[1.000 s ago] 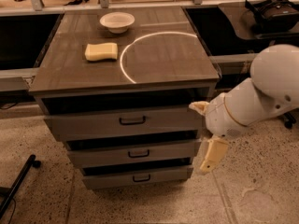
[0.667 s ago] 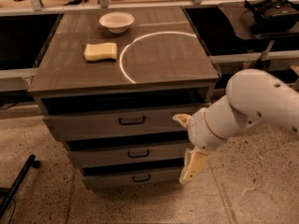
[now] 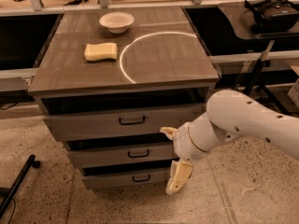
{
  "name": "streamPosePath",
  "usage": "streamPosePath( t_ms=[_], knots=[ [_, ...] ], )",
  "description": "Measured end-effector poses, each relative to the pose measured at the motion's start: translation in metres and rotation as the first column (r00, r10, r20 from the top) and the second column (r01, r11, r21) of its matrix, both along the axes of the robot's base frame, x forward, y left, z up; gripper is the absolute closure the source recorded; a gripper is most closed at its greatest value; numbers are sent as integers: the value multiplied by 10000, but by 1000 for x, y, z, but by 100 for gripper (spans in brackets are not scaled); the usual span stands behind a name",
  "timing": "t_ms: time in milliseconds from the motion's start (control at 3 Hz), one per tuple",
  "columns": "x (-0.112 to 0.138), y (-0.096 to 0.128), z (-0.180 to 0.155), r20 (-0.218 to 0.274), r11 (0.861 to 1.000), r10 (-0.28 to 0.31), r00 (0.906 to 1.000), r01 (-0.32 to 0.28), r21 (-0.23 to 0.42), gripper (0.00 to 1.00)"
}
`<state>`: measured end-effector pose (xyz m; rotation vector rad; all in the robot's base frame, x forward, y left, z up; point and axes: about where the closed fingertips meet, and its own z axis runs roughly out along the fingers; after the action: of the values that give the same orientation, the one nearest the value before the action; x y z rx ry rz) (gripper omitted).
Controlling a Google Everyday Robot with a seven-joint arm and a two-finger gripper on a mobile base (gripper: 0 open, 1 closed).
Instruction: Open bottom drawer
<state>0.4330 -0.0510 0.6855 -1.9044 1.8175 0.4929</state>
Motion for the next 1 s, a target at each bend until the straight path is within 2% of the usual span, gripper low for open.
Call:
streamPosePath(
  t_ms=[333,1000],
  knots=[
    [3,-2,-53,-481,9988,14,9988,-37,-481,0],
    [0,-15,-150,-698,9878,-135,9975,25,-1556,0]
  ],
)
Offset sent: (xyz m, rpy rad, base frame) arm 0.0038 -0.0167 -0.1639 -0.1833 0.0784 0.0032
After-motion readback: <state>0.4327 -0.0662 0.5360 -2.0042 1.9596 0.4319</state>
